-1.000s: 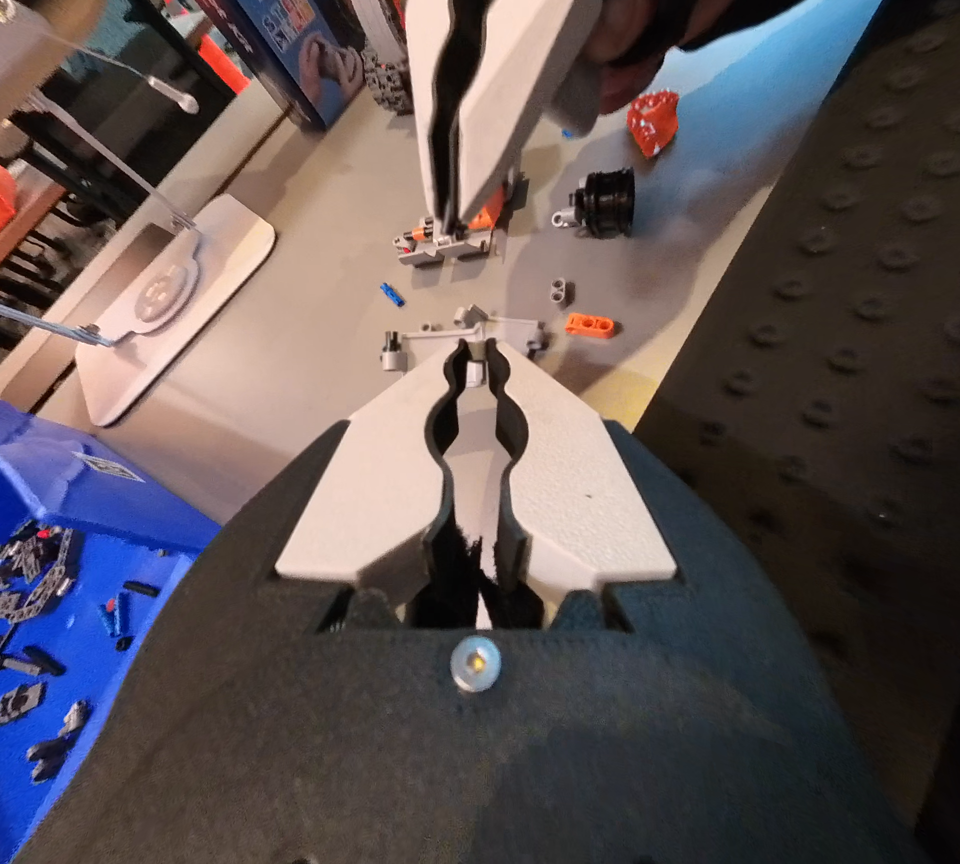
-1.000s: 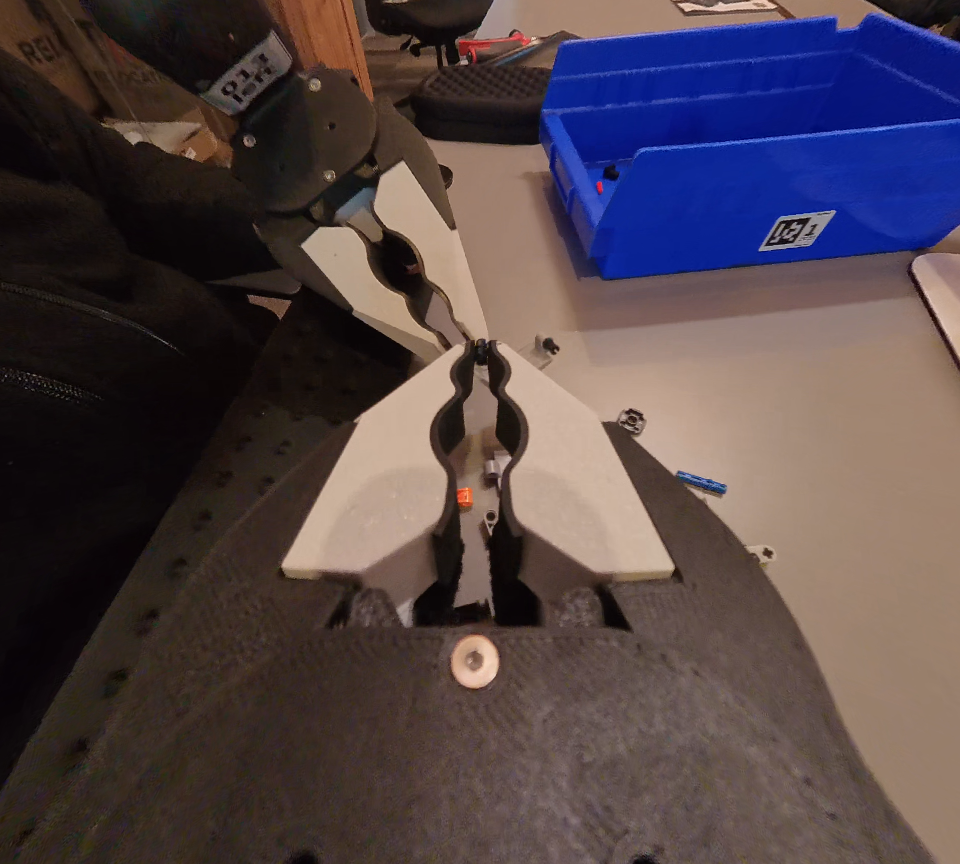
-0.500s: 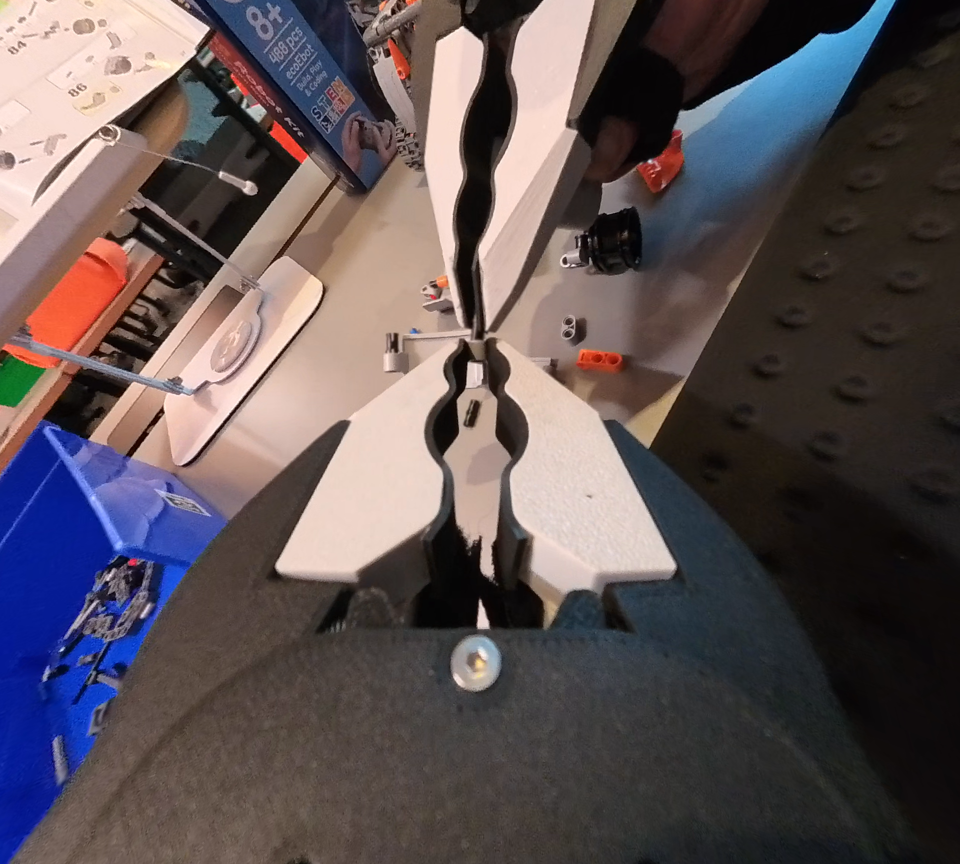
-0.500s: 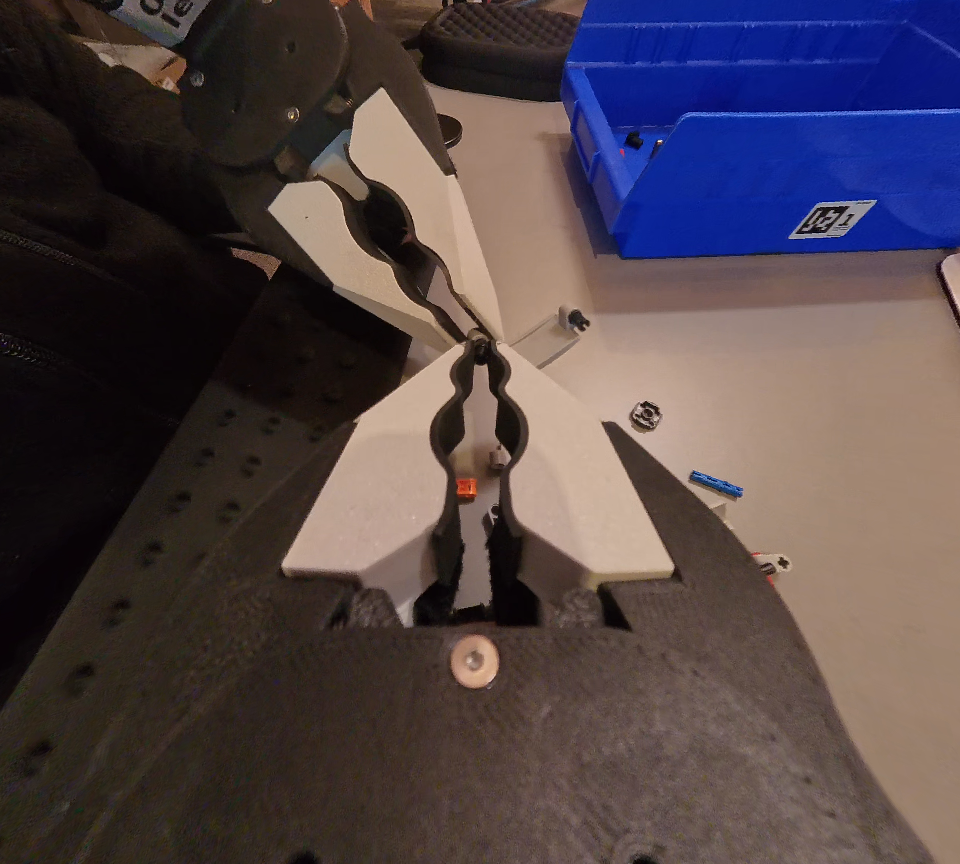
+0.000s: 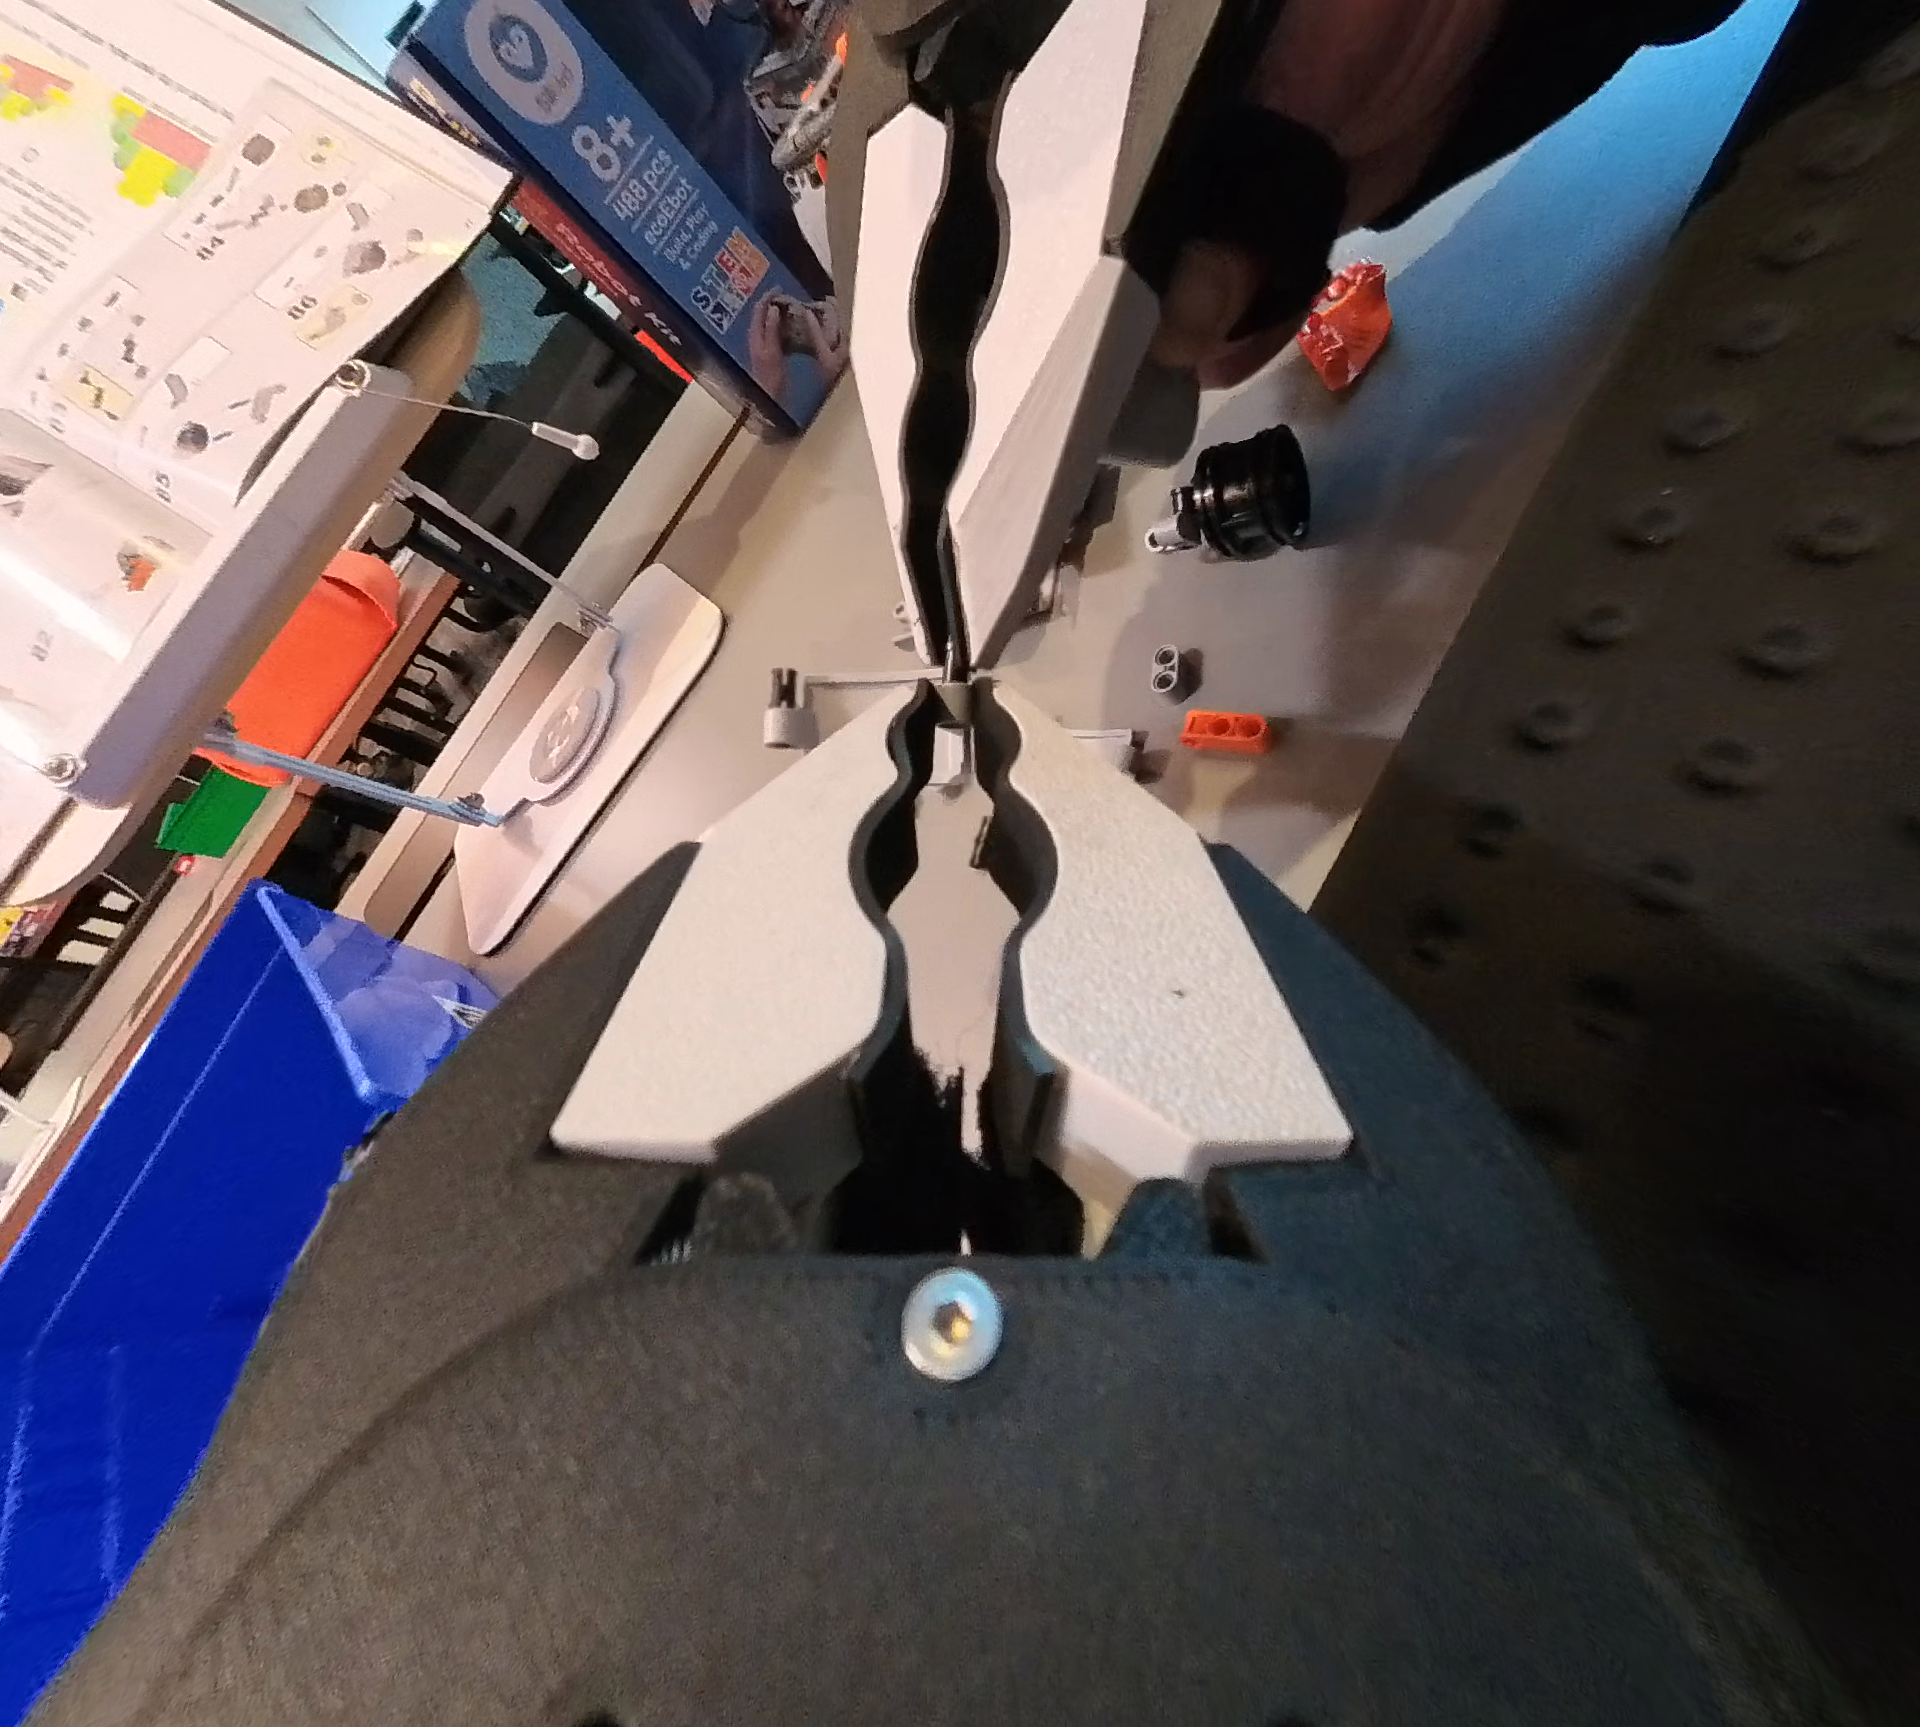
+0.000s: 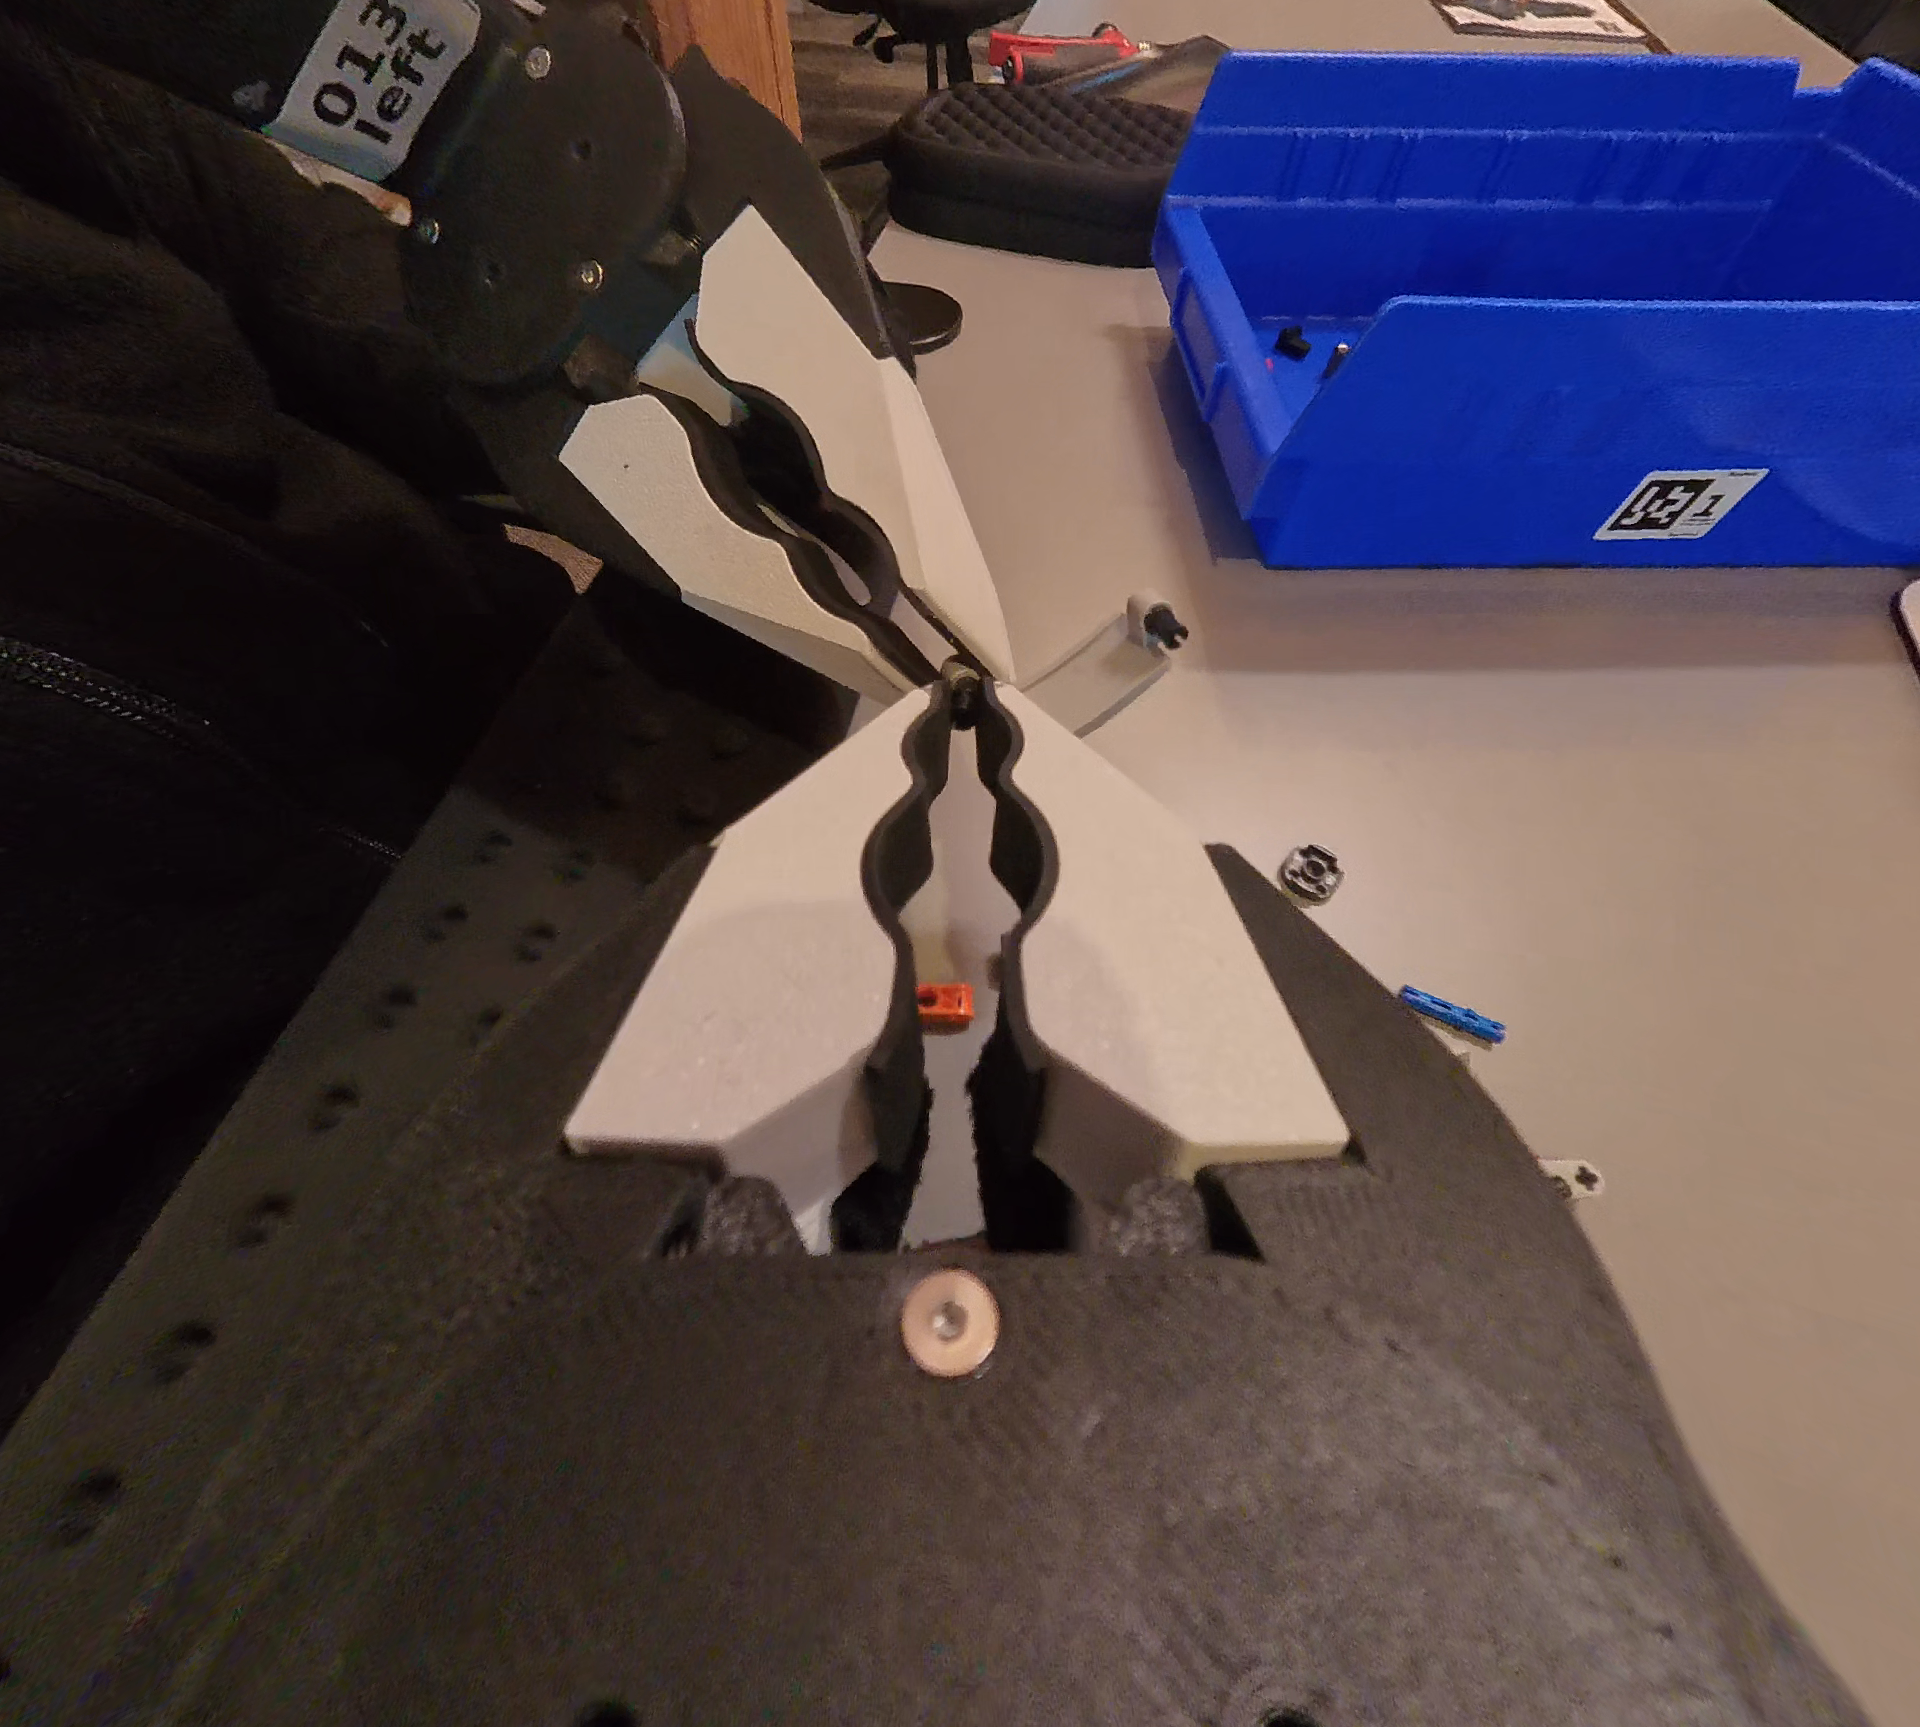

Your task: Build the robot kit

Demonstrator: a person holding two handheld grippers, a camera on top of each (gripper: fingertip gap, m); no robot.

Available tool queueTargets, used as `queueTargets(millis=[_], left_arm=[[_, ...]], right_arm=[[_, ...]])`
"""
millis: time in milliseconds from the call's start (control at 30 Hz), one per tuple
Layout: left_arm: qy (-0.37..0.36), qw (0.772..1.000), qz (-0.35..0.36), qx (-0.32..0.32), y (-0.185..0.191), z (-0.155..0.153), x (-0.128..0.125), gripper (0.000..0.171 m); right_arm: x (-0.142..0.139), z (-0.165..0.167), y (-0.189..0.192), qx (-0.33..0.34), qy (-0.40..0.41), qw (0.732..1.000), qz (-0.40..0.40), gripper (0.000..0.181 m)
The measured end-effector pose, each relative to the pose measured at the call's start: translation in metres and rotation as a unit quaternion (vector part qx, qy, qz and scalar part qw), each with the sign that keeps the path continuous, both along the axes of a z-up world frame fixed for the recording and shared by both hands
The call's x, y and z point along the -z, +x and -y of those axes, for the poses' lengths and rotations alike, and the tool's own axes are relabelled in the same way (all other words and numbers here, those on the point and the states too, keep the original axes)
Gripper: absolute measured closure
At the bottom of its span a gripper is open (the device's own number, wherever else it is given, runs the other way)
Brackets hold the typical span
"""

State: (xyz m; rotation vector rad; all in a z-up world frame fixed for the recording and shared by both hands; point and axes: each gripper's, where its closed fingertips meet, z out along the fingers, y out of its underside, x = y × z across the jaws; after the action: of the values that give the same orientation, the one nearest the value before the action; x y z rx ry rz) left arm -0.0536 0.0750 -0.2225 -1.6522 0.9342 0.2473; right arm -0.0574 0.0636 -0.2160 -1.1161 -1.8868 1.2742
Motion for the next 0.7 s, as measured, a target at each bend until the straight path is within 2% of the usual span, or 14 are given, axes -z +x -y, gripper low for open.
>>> queueTargets(millis=[467, 633, 700], left_arm=[[0.024, 0.998, -0.061, 0.014, 0.004, 0.003, 0.001, 0.168], [0.010, 0.999, -0.040, 0.009, 0.003, -0.002, 0.000, 0.167], [0.006, 1.000, -0.014, 0.004, 0.002, -0.005, -0.006, 0.167]], right_arm=[[0.003, 0.005, 0.002, -0.027, -0.034, 0.999, 0.022, 0.179], [0.003, -0.001, 0.001, -0.020, -0.049, 0.998, 0.034, 0.178], [-0.006, -0.008, 0.003, -0.006, -0.034, 0.999, 0.023, 0.167]])
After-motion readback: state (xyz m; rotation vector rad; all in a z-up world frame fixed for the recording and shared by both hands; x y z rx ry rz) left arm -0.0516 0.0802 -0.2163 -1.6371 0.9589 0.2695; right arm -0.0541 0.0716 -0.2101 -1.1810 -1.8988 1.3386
